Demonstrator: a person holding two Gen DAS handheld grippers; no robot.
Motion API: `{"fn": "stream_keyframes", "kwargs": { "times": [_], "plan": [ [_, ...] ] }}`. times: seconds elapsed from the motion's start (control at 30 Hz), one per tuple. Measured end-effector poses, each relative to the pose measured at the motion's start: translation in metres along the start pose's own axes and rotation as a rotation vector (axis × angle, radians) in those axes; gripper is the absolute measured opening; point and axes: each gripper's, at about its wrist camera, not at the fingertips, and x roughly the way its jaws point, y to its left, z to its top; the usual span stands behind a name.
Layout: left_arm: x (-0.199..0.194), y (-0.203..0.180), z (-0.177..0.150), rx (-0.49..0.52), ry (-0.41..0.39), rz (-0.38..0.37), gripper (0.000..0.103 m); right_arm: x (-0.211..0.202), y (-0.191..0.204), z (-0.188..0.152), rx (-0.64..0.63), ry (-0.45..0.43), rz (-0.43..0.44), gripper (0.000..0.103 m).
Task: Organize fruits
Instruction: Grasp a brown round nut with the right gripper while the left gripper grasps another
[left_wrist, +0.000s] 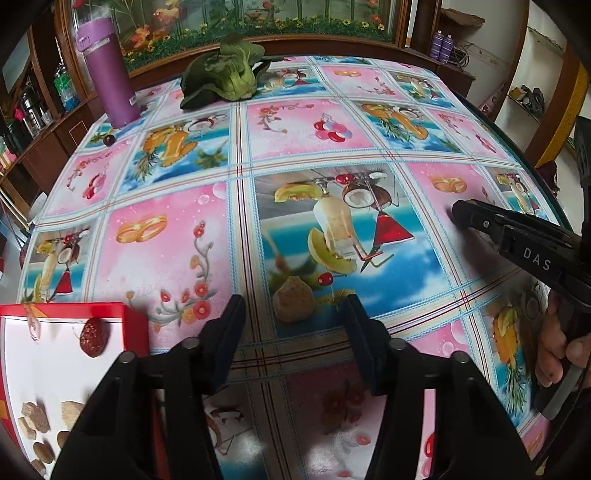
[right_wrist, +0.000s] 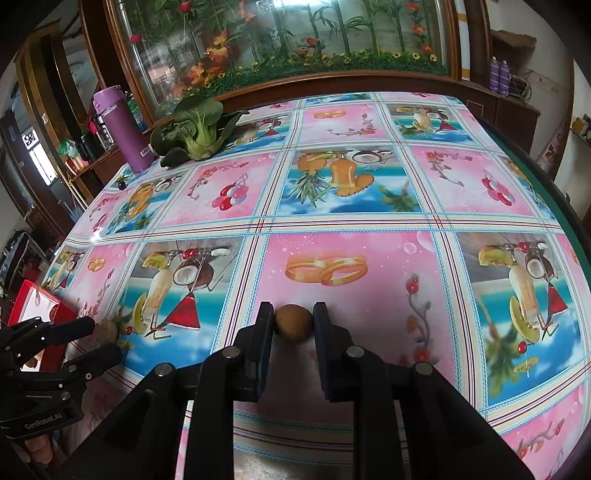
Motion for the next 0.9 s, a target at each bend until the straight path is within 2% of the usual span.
{"fn": "stream_keyframes", "kwargs": {
  "times": [0.3, 0.4, 0.6, 0.73, 0.9],
  "plan": [
    [0.002, -0.001, 0.0, -0.006, -0.007, -0.001, 0.047, 0.0, 0.001, 0.0, 0.004, 0.004, 0.002, 0.02],
    [0.002, -0.003, 0.001, -0.002, -0.009, -0.006, 0.037, 0.0, 0.0, 0.0, 0.004, 0.004, 0.002, 0.02],
    [0.001, -0.004, 0.001, 0.0, -0.009, -0.006, 0.025, 0.0, -0.001, 0.0, 0.005, 0.004, 0.002, 0.02],
    [-0.004, -0.004, -0.001, -0.015, -0.017, -0.014, 0.025, -0.002, 0.0, -0.002, 0.011, 0.0, -0.002, 0.02],
    [-0.025, -0.006, -0.008, -0.03, -0.064, -0.033, 0.025, -0.01, -0.002, -0.002, 0.019, -0.029, -0.008, 0.02]
  ]
}}
